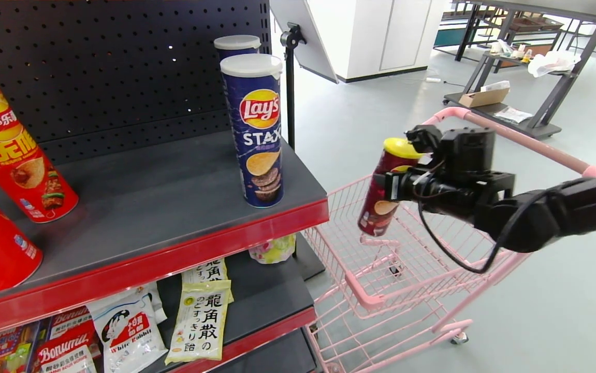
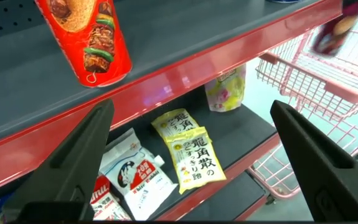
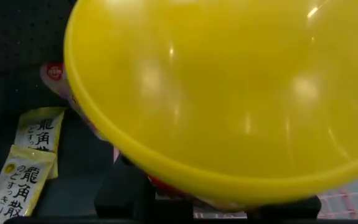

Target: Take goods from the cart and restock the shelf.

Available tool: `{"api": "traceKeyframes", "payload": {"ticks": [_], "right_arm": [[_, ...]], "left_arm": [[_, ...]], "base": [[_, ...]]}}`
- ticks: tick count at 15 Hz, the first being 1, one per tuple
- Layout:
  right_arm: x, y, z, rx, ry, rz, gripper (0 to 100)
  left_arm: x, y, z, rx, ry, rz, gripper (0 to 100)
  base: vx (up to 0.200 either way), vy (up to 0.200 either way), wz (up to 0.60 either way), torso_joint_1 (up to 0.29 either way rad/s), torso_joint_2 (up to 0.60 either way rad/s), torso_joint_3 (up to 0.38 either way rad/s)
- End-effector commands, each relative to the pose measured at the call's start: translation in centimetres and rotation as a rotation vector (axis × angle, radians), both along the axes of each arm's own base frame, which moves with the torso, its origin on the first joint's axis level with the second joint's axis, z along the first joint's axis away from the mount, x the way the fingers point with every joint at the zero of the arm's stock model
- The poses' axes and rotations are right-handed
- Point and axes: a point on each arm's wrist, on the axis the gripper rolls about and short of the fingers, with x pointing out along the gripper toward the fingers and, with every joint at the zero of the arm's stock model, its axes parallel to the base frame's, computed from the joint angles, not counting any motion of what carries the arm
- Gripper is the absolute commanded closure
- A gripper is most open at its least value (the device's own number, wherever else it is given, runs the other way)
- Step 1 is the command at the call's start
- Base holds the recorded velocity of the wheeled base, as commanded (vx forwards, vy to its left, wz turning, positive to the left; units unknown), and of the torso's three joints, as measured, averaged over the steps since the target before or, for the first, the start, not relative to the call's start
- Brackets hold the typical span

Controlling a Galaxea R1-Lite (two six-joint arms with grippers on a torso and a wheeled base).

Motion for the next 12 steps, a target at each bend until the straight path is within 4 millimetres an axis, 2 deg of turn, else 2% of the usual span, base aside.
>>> {"api": "traceKeyframes", "payload": {"ticks": [1, 4, 5, 7, 9, 11, 12], "right_arm": [[-8.3, -3.9, 8.2, -0.036, -0.069, -0.005, 100], [-15.2, -5.4, 9.3, -0.041, -0.041, 0.040, 100], [-17.6, -5.8, 8.7, -0.041, -0.042, 0.064, 100], [-20.9, -7.0, 6.9, -0.054, -0.034, 0.073, 100], [-22.7, -7.8, 6.2, -0.057, -0.048, 0.073, 100], [-23.3, -8.1, 6.2, -0.066, -0.067, 0.072, 100], [-23.5, -8.3, 6.2, -0.094, -0.081, 0.068, 100]], "left_arm": [[1.1, -0.2, 1.0, 0.011, 0.061, -0.004, 0], [1.8, -0.3, 1.2, 0.043, 0.102, -0.024, 0], [2.1, -0.3, 1.2, 0.061, 0.121, -0.024, 0], [2.8, -0.4, 1.4, 0.117, 0.146, -0.027, 0], [3.0, -0.4, 2.0, 0.123, 0.149, -0.029, 0], [3.1, -0.5, 1.9, 0.125, 0.152, -0.030, 0], [3.1, -0.5, 2.0, 0.130, 0.151, -0.028, 0]], "base": [[0.000, 0.000, 0.00, 0.000, 0.00, 0.000], [0.000, 0.000, 0.00, 0.000, 0.00, 0.000], [0.000, 0.000, 0.00, 0.000, 0.00, 0.000], [0.000, 0.000, 0.00, 0.000, 0.00, 0.000], [0.000, 0.000, 0.00, 0.000, 0.00, 0.000], [0.000, 0.000, 0.00, 0.000, 0.00, 0.000], [-0.200, 0.000, 0.00, 0.002, 0.00, 0.002]]}}
